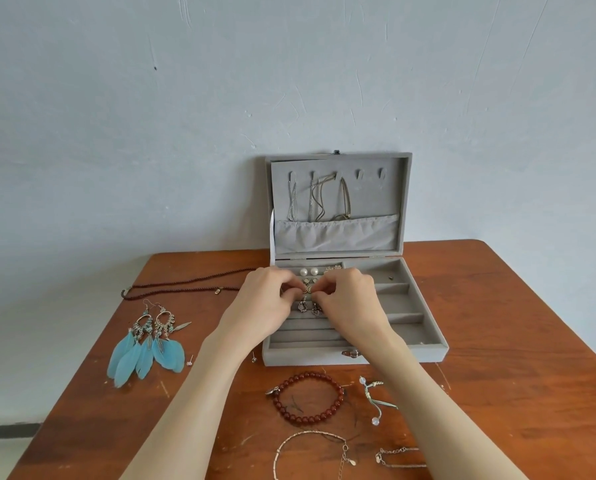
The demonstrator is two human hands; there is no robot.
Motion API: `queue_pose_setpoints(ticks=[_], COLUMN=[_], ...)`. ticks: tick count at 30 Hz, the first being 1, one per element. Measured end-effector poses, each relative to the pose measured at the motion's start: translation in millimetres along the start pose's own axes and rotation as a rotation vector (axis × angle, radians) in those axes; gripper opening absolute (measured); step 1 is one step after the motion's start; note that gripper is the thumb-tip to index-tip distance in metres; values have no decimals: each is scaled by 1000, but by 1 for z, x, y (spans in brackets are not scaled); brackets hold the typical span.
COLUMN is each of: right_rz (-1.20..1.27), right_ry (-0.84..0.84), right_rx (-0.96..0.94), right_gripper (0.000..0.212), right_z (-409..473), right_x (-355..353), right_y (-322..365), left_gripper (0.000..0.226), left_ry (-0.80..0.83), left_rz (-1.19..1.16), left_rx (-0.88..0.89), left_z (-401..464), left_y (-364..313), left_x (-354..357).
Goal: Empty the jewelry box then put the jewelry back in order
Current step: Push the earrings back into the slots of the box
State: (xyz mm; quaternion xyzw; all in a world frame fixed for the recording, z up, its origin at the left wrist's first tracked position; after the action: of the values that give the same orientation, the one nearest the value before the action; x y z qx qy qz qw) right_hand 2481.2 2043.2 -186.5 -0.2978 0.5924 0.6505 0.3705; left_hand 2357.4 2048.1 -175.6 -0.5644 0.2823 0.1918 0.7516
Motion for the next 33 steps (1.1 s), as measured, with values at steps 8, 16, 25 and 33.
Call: queue_pose_setpoints(ticks=[8,16,25,33], right_rz=[5,-205,-273,-259], right_ry=[-11,-63,-9,-12], right_rx=[-22,-165,-194,-212], right_gripper=[19,27,31,31], right_z=[-2,-16,-18,-18], right_x=[-3,-10,-2,1], right_y=[3,6,6,7], left_gripper=[16,17,20,22], left_ry=[31,11,22,36], left_rz=[42,23,57,74], left_rx=[-7,8,18,3], left_z=[-2,-3,-2,-3], left_y=[2,1,2,3], left_x=[4,2,3,3])
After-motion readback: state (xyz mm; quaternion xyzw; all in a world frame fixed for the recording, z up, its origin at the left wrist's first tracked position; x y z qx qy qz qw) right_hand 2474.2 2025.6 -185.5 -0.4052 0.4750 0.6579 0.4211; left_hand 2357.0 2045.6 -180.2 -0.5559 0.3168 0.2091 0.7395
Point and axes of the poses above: each hand's wrist, its own z-axis towards the middle knuckle, its own x-axis out of the palm, y = z × x, the point moved 8 cm from there along z, towards the middle knuckle, and after that the axes turned 14 degrees about -z, right-handed, at the moved point
